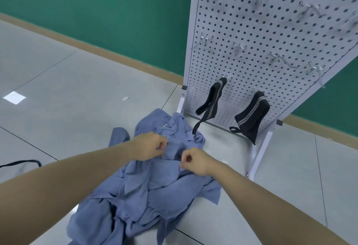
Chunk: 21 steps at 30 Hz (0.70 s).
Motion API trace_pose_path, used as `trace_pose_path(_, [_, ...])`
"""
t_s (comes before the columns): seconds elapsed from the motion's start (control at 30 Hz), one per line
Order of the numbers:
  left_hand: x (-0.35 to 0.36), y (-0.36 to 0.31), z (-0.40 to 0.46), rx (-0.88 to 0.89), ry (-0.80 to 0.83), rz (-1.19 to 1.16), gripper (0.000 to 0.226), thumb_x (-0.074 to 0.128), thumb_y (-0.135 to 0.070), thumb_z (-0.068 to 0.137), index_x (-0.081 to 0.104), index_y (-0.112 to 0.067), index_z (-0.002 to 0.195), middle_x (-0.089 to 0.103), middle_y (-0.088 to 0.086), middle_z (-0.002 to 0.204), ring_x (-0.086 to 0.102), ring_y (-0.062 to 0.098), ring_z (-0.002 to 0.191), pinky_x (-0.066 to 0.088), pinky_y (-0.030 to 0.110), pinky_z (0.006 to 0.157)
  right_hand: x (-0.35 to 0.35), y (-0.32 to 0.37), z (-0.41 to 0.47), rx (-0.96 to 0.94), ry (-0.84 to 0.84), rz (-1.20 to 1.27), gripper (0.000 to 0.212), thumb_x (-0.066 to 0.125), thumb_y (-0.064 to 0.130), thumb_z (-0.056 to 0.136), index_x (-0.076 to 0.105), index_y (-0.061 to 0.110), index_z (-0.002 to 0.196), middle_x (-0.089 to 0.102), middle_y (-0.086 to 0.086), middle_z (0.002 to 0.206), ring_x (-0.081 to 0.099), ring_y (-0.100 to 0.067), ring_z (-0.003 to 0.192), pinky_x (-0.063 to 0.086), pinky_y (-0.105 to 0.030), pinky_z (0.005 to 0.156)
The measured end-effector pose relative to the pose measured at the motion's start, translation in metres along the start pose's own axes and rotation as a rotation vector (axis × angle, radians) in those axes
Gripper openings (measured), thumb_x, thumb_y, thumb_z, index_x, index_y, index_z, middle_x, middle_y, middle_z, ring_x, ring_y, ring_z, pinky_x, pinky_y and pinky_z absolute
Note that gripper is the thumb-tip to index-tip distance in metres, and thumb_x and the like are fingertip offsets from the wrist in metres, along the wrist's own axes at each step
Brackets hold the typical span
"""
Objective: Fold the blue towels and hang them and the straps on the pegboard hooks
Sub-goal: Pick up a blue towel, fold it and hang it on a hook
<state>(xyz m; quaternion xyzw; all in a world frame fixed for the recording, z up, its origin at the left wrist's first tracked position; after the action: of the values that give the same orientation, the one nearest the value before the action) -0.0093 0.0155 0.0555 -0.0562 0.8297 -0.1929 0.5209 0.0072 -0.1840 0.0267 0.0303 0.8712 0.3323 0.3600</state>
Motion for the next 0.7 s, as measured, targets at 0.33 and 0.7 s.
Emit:
trace_pose_path(0.33, [-0.126, -0.065, -0.067, 0.145, -0.274, -0.298, 0.025, 0.07, -0.018, 0.096, 0.053, -0.021, 0.078, 0.055, -0.006, 0.07, 0.043, 0.007, 0.061, 0.04, 0.022, 0.062, -0.106, 0.098, -0.089, -0.101, -0.262, 0.115, 0.022, 0.076, 0.029, 0.092, 0.064, 0.011, 0.093, 0.064, 0.002, 0.083, 0.058, -0.012, 0.07, 0.049, -0.025, 0.066])
trace_pose_path(0.7, [-0.263, -0.202, -0.2, 0.489, -0.73, -0.606, 0.014, 0.07, -0.009, 0.095, 0.061, -0.015, 0.087, 0.066, -0.006, 0.08, 0.059, 0.006, 0.07, 0.049, 0.019, 0.071, -0.16, 0.215, -0.236, -0.215, -0.715, 0.177, 0.033, 0.066, 0.026, 0.099, 0.045, 0.023, 0.074, 0.049, 0.007, 0.064, 0.045, -0.007, 0.056, 0.031, -0.019, 0.048])
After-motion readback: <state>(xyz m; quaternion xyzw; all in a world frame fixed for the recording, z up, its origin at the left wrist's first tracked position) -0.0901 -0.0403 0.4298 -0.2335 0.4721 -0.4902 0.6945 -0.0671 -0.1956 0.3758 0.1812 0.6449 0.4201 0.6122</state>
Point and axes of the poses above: each hand's wrist, its own z-axis towards the middle knuckle, its own x-axis out of the palm, y = z × x, the point moved 4 cm from there along z, towards the middle knuckle
